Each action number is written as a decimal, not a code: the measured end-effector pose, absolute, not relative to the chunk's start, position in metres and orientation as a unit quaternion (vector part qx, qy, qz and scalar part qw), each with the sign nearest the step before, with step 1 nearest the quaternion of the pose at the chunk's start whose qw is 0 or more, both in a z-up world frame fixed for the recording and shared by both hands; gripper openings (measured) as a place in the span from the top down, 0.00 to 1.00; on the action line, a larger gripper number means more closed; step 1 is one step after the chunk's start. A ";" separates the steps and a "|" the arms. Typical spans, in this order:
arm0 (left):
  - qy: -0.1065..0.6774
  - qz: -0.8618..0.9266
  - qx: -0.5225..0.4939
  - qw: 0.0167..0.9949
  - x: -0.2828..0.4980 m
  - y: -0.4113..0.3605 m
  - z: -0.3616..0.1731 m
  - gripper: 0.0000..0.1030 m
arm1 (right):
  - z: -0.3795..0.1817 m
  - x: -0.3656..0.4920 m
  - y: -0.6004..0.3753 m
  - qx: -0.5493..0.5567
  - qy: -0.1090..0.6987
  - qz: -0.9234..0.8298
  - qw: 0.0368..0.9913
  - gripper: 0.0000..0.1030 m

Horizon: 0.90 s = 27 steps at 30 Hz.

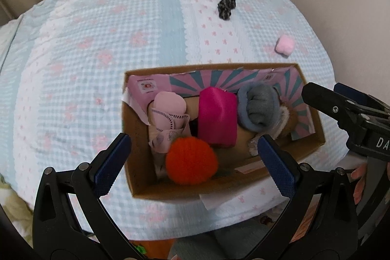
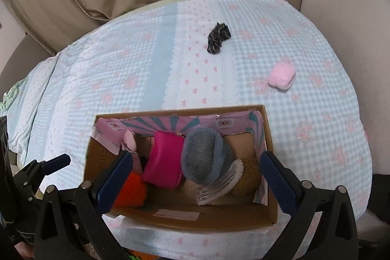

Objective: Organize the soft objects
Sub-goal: 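Open both tools to drop the pompom and plush into the box, then move both tools toward the black scrunchie and pink wristband on the bed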

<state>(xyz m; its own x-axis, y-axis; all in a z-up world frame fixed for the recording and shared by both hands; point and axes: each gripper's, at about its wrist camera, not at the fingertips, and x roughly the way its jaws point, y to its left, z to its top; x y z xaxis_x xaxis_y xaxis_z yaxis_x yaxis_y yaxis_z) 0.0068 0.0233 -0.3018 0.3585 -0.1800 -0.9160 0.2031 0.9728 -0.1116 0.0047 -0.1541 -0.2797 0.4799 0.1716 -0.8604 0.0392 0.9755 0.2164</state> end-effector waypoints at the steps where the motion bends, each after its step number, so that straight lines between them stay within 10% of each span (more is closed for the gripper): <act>1: 0.553 -0.114 0.007 0.826 0.005 0.024 -0.296 0.00 | -0.275 0.003 -0.153 0.103 0.506 0.040 0.855 0.00; 27: 0.453 -0.097 0.024 0.886 0.049 -0.002 -0.151 0.00 | -0.151 0.007 -0.214 0.126 0.424 -0.053 0.895 0.00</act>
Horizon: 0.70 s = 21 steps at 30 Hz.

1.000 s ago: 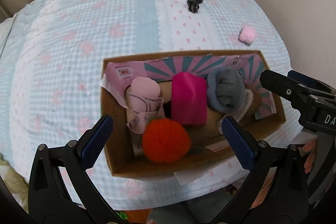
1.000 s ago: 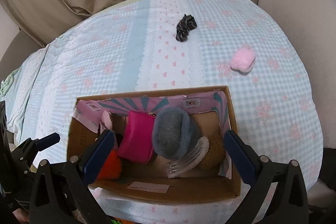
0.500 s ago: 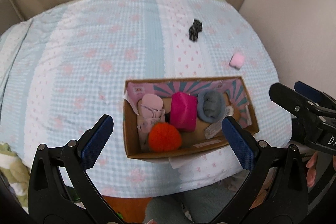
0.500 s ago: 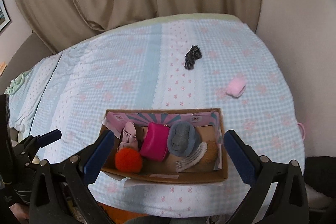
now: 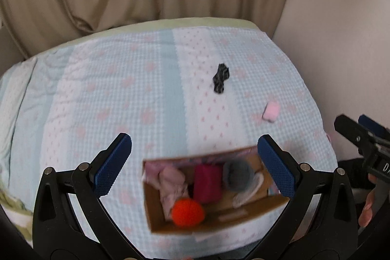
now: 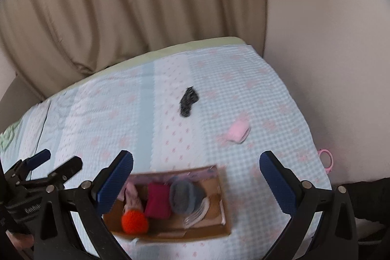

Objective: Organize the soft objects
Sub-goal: 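Move both tools toward the black scrunchie and pink wristband on the bed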

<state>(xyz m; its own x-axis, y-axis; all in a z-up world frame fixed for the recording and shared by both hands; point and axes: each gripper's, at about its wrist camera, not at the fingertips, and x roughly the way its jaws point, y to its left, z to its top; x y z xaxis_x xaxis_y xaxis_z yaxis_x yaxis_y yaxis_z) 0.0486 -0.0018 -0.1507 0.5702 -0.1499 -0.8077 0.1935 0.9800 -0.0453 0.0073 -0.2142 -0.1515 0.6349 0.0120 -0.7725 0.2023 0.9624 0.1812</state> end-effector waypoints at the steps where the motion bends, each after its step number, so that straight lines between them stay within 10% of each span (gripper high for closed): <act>1: 0.453 -0.100 0.025 0.885 0.059 -0.008 -0.150 0.00 | -0.153 0.014 -0.223 0.132 0.425 -0.057 0.894 0.00; 21: 0.521 -0.156 0.065 0.837 0.295 -0.139 -0.255 0.00 | -0.289 0.147 -0.337 0.237 0.515 -0.106 0.817 0.00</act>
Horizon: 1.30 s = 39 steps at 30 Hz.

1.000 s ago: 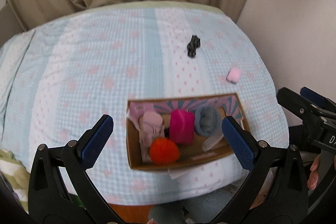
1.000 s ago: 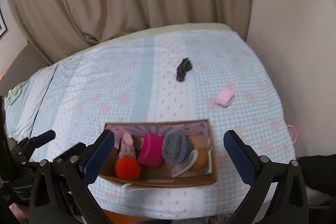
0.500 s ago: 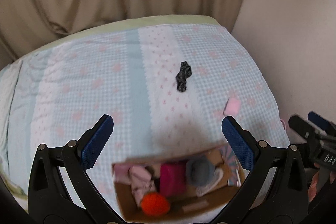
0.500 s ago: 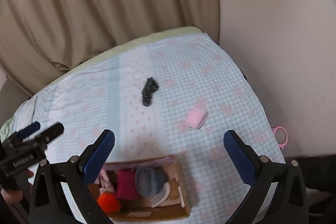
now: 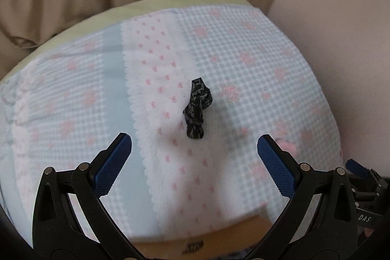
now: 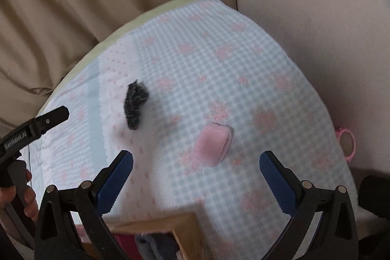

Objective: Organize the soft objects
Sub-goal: 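Move both tools toward the black scrunchie and pink wristband on the bed, then grasp the black scrunchie with the left tool while the right grasps the pink wristband, then carry the black scrunchie and pink wristband with both tools over the box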

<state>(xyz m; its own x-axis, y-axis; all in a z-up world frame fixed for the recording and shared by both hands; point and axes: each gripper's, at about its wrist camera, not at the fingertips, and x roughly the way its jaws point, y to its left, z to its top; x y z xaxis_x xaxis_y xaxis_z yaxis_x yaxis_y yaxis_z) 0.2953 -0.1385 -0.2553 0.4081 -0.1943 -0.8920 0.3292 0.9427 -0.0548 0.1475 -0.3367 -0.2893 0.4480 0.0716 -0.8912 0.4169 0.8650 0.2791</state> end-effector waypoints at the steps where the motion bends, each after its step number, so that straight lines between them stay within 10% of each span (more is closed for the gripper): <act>1: 0.525 -0.160 0.068 0.833 0.305 -0.143 -0.266 0.01 | -0.298 0.152 -0.338 0.243 0.520 -0.110 0.812 0.00; 18: 0.588 -0.211 0.126 0.771 0.403 -0.192 -0.418 0.27 | -0.422 0.198 -0.349 0.309 0.576 -0.174 0.737 0.08; 27: 0.604 -0.221 0.125 0.755 0.420 -0.196 -0.454 0.68 | -0.442 0.211 -0.344 0.295 0.596 -0.191 0.722 0.41; 39: 0.593 -0.230 0.114 0.763 0.422 -0.195 -0.440 0.73 | -0.426 0.213 -0.359 0.299 0.579 -0.195 0.733 0.60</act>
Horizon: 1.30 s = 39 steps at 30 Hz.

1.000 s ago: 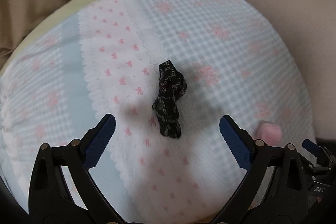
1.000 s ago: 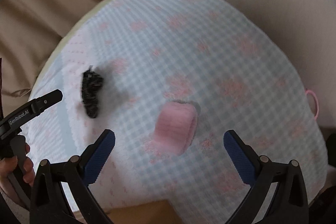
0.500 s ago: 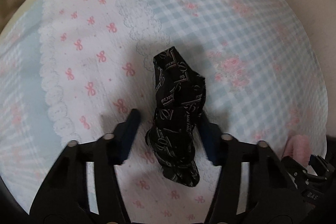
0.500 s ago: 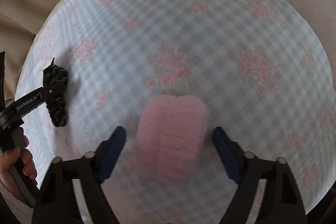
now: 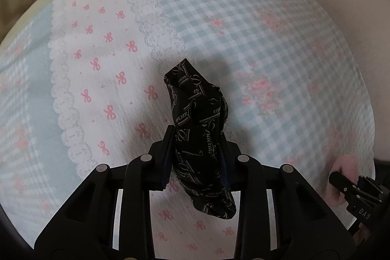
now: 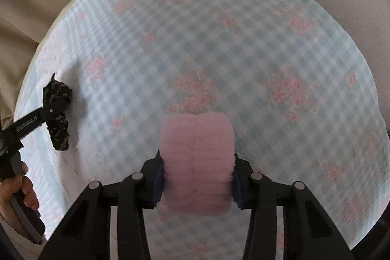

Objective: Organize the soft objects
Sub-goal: 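Carry the black scrunchie and pink wristband with both tools over the box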

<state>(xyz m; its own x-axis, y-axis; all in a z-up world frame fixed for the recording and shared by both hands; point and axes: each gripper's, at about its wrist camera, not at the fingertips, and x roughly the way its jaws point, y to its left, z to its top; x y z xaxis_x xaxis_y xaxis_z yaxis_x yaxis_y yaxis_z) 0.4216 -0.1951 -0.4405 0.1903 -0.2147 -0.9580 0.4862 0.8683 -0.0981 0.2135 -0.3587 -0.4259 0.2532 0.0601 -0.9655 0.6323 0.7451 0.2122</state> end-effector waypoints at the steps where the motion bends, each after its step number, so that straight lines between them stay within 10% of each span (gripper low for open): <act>1: 0.592 -0.230 0.114 0.764 0.420 -0.195 -0.437 0.73 | -0.421 0.213 -0.360 0.300 0.575 -0.193 0.736 0.60; 39: 0.511 -0.155 0.012 0.846 0.169 -0.075 -0.170 0.73 | -0.167 0.111 -0.235 0.174 0.475 0.017 0.862 0.60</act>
<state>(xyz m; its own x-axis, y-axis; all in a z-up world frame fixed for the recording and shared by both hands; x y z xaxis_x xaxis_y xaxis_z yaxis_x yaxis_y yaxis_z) 0.1694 -0.0752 -0.1700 0.4305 -0.2499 -0.8673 0.2745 0.9516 -0.1380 0.1113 -0.2349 -0.1673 0.5475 0.1940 -0.8140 0.1364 0.9391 0.3155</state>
